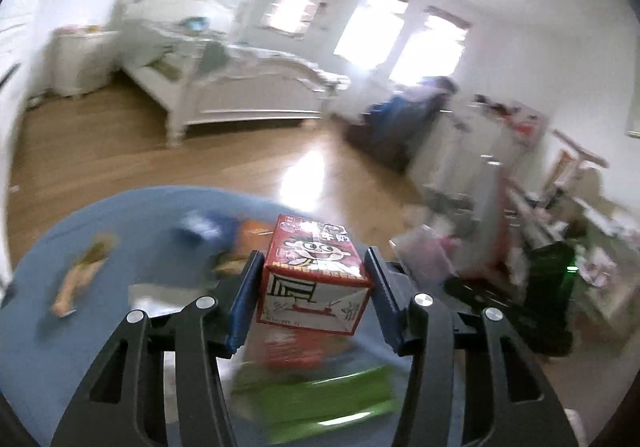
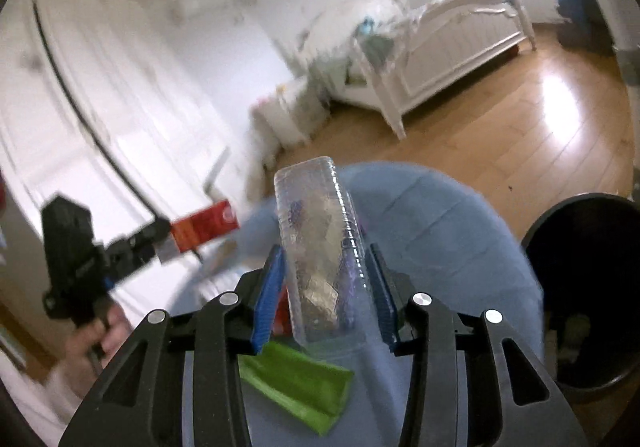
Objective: Collect trash
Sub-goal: 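Grasp the red-white box with the left tool while the right tool grasps the clear plastic tray, then drop the red-white box and clear tray into the black bin with both tools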
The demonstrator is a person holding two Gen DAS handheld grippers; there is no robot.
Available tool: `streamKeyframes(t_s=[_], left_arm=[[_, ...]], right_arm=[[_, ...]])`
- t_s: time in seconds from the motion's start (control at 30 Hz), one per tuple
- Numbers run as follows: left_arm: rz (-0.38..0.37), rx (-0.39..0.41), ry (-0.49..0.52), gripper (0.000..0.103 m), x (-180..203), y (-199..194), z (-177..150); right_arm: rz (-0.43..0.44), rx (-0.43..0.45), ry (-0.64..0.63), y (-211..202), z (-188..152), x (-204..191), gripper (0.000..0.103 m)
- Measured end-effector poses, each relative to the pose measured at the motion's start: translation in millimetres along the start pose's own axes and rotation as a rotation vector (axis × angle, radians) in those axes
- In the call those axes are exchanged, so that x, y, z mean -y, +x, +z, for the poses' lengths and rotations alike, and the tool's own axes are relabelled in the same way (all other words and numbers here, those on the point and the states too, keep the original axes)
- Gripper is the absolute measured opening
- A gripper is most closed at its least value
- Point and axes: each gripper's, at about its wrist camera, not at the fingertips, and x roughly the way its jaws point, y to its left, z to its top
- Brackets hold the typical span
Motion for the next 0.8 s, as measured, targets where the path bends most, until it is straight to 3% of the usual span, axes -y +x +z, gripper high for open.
streamKeyframes(t_s=[0.07, 0.17, 0.27, 0.4, 0.57, 0.8], left_arm=[[-0.054, -0.011, 0.034, 0.051, 23, 14, 7], [-0.145, -0.049, 0.076, 0.051, 62, 50, 11], [-0.235, -0.121, 0.094, 0.051, 97, 100, 6], [-0.3, -0.216, 0.11, 0.051, 136, 163, -10], [-0.313, -0.31, 0.14, 0.051, 167, 224, -35], [-0.287, -0.357, 0.156, 0.051, 172, 250, -48]], right_arm=[[-0.041, 0.09, 0.058, -23, 8, 21, 0.042], [-0.184, 0.178, 0.145, -51, 12, 60, 0.042], [-0.309, 0.201, 0.198, -65, 10, 95, 0.042], [-0.398, 0.192, 0.285, -72, 3, 149, 0.042], [-0.43, 0.169, 0.35, -72, -6, 193, 0.042], [-0.428, 0.152, 0.39, -68, -19, 225, 0.042]])
